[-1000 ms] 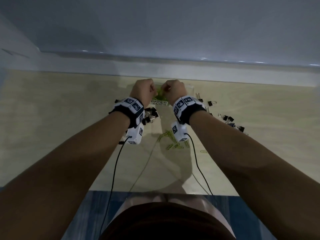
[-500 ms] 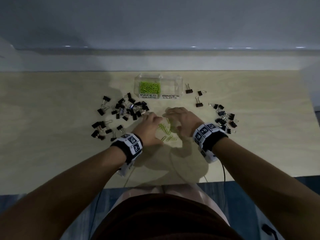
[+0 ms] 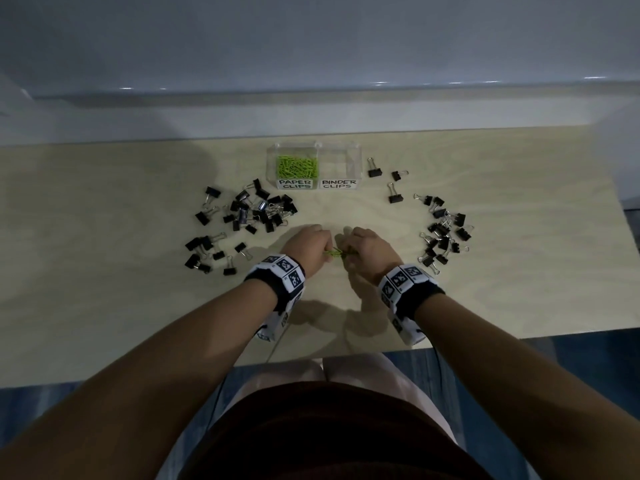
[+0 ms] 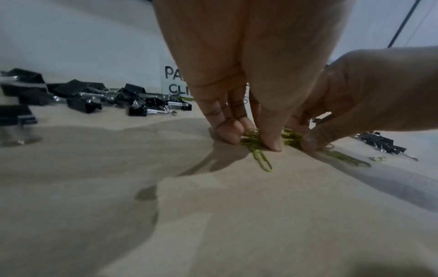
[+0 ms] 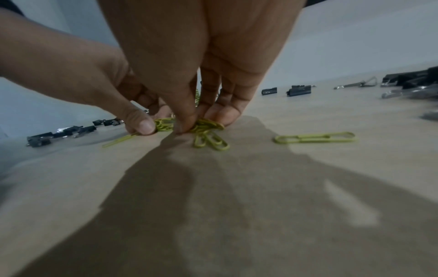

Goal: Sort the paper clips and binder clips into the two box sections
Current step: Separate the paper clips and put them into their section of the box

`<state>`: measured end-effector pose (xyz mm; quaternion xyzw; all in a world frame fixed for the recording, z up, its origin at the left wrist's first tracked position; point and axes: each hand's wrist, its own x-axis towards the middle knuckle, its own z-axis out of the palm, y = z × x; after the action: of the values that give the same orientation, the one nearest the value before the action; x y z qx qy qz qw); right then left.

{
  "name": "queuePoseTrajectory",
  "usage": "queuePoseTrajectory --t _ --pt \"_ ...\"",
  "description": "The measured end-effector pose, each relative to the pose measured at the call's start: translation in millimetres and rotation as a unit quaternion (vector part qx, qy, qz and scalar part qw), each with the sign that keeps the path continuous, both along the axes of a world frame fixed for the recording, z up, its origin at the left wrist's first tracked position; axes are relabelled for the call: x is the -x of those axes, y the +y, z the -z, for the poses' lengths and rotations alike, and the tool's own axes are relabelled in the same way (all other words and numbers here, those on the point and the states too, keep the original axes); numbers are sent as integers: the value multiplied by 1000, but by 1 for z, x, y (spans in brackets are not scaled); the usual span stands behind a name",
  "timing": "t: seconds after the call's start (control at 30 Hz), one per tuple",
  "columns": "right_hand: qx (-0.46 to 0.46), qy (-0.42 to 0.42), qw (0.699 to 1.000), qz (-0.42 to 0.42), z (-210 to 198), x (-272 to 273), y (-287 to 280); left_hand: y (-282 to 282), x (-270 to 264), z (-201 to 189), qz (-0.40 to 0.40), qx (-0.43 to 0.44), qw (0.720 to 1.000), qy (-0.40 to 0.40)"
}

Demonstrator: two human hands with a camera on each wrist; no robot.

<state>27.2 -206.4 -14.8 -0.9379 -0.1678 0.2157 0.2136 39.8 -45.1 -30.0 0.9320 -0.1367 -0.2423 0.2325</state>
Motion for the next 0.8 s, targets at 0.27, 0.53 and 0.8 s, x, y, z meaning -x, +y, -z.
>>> queuePoseTrajectory --t 0.27,0.53,0.8 --pt "12 0 999 40 5 -11 -1 11 -4 -6 39 8 999 -17" --pt "-129 -7 968 216 -28 -68 28 48 -62 -43 -189 143 968 -79" --pt "-168 -42 957 234 -46 -142 83 57 -115 -47 -221 106 966 -82"
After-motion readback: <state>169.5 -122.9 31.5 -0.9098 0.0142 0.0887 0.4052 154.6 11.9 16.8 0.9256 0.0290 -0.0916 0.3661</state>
